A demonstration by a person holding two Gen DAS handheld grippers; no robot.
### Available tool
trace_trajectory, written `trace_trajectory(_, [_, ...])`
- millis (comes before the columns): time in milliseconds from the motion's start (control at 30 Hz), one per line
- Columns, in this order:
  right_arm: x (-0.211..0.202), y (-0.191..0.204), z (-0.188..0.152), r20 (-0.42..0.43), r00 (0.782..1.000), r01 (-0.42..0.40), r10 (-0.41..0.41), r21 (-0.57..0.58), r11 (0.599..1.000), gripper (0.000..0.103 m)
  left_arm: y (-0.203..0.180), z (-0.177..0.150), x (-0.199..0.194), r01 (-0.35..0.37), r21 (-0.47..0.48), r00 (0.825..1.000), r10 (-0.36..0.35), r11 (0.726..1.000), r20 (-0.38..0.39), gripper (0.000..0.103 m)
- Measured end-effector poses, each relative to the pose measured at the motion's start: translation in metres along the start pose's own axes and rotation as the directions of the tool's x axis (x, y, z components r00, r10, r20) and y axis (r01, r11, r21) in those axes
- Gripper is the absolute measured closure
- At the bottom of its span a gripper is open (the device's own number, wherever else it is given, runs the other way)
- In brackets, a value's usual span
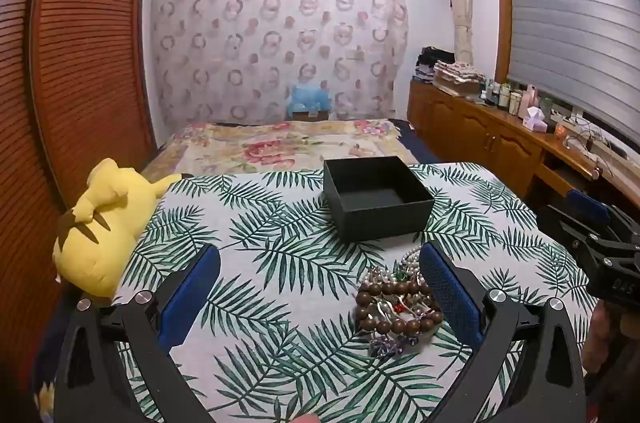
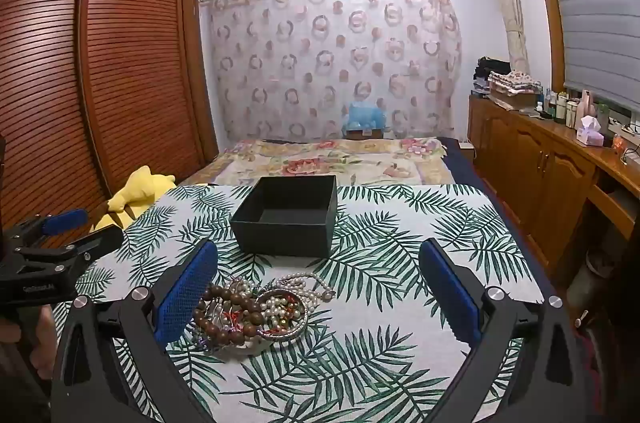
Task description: Organize jewelry
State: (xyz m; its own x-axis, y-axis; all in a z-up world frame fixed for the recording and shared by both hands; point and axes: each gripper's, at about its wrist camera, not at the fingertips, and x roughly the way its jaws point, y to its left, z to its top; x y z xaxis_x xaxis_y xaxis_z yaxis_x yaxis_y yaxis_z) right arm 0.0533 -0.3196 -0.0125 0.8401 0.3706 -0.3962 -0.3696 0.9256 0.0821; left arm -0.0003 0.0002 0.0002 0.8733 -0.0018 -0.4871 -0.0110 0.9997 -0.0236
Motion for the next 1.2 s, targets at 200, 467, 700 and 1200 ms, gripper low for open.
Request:
trace_trajectory(200, [-0.0004, -0.0004, 0.0, 0.0, 1.0, 0.001, -0.001, 0.001, 1.0, 0.002, 0.0011, -0.0007, -0.0009, 0.001, 0.001, 1.0, -0.001, 1.0, 0.0, 0.006])
trace_trajectory(467, [-0.0002, -0.0007, 0.0002, 0.0, 1.0, 0.0, 0.0, 0.001, 1.0, 0.002, -0.0003, 0.0001, -0.0001, -0.004, 0.005, 1.0, 0.004, 1.0, 0.0, 0.006])
trace_trajectory(700, [-0.0007, -0.0007, 0.0008, 0.001, 1.0, 0.0, 0.0, 0.001, 1.0, 0.002, -0.0002, -0.0004, 0.0002, -0.004, 0.006, 1.0, 0.004, 1.0, 0.001, 0.006])
trace_trajectory(1200, [-0.0011, -0.0003, 0.0012, 0.0, 1.0, 0.001, -0.001, 0.001, 1.0, 0.002, -0.0039, 0.0047, -0.0036, -0.002, 0.005, 1.0, 0.002, 1.0, 0.001, 0.006])
